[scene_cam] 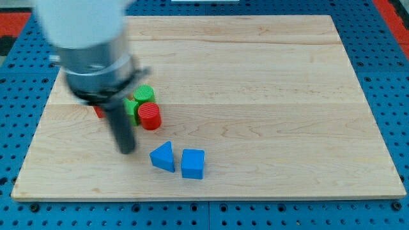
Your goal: Place the yellow hexagon above the blue cube
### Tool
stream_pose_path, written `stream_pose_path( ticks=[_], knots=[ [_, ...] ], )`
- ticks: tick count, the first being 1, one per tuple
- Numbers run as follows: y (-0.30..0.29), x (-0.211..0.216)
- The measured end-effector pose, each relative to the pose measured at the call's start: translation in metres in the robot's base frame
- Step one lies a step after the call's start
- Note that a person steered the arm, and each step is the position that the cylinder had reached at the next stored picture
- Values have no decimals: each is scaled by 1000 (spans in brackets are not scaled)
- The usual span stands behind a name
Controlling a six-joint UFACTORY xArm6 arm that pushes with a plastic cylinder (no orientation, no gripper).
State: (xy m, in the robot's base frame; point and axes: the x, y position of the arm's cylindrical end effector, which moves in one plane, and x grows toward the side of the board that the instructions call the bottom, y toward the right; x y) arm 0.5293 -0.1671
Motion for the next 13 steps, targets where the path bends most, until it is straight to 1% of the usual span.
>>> stream_pose_path(
  ticks=[1,2,3,4,5,6,8,9,10,11,12,13],
  knots=[
    [-128,-25],
    [-126,-76],
    [-69,-111],
    [27,-117],
    [51,-130],
    [2,-161],
    [130,-173],
    [130,-188],
    [163,-197],
    [197,-147],
    [186,-104],
    [185,-140]
  ],
)
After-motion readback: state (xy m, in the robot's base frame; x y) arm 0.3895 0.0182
